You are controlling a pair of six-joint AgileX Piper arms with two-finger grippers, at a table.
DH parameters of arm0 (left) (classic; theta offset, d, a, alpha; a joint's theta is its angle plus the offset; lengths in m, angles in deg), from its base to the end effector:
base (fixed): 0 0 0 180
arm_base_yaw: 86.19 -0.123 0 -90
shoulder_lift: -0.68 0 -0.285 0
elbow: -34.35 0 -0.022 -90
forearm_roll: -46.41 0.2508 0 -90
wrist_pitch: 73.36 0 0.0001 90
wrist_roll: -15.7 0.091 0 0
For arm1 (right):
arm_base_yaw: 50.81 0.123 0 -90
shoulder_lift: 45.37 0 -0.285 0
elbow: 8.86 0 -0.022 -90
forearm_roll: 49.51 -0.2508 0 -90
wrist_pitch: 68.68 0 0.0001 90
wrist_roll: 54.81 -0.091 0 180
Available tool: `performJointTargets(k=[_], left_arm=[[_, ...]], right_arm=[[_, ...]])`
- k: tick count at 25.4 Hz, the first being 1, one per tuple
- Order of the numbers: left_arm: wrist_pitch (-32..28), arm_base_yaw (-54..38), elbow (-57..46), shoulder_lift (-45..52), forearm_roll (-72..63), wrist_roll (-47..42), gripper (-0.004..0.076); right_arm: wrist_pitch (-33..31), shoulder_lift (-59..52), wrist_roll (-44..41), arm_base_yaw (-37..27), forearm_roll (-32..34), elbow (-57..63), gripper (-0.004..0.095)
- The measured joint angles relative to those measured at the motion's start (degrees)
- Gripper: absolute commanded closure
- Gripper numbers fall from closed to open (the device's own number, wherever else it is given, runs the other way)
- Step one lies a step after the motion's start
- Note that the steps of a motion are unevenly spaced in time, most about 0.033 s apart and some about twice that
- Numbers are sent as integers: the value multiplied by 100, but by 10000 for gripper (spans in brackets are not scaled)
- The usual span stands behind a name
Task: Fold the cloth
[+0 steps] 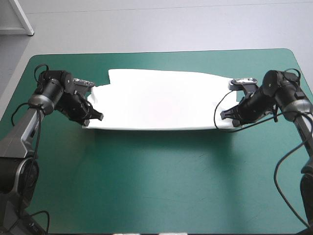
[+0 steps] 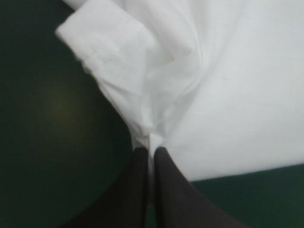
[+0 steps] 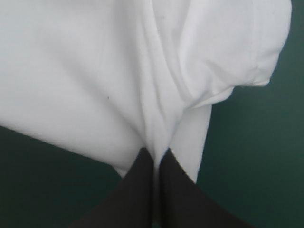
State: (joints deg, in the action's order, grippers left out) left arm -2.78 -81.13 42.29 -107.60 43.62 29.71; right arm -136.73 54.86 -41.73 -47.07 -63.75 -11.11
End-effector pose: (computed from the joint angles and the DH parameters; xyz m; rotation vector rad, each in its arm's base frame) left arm 0.3526 -0.0354 0.2805 0.4751 2.9414 -0.0517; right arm 0.3222 0.0419 0.3047 -0.3265 2.8445 0.3182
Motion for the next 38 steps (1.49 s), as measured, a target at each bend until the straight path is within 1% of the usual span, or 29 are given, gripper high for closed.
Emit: performJointTargets(k=[7,10,12,16,17,18,19,20,22,23,25,26,29,30,31,33,36,38], left_arm=[[-50,0,-1639,1197,26,-81,705],[-49,0,-2150,1663,110,-83,703],[-49,0,-2386,1853,171,-131,685],[-49,0,-2630,1955,209,-152,631],[-49,0,-2642,1955,214,-159,616],[-49,0,-2648,1955,215,-165,554],[-54,0,-2654,1955,209,-169,509],[-54,0,-2654,1955,209,-169,383],[-54,0,-2654,1955,209,-171,248],[-54,0,-2654,1955,209,-186,183],[-68,0,-2654,1955,216,-200,106],[-126,0,-2654,1955,216,-209,89],[-408,0,-2654,1955,166,-213,90],[-559,0,-2654,1955,119,-213,90],[-903,0,-2648,1955,-10,-230,90],[-1234,0,-2471,1959,-177,-227,90],[-1254,0,-1904,2094,-126,-227,90],[-994,0,-1357,2389,106,-232,90]], right_arm=[[25,-1090,50,5,-145,1729,924],[68,-1456,213,5,-287,2347,869],[113,-1657,338,5,-399,2671,752],[216,-1957,437,5,-592,3174,405],[251,-2029,450,5,-610,3256,341],[306,-2086,457,5,-631,3313,230],[465,-2218,470,5,-655,3373,208],[564,-2284,476,5,-654,3386,204],[891,-2445,476,5,-661,3385,206],[1039,-2493,476,5,-664,3385,206],[1262,-2553,470,5,-664,3385,206],[1330,-2560,458,5,-664,3359,206],[1366,-2560,432,5,-607,3183,206],[1358,-2564,416,5,-577,3089,206],[1314,-2569,353,5,-490,2865,206],[1169,-2590,193,5,-361,2480,206],[876,-2609,28,5,-239,1948,206],[721,-2690,-66,5,-174,1709,206]])
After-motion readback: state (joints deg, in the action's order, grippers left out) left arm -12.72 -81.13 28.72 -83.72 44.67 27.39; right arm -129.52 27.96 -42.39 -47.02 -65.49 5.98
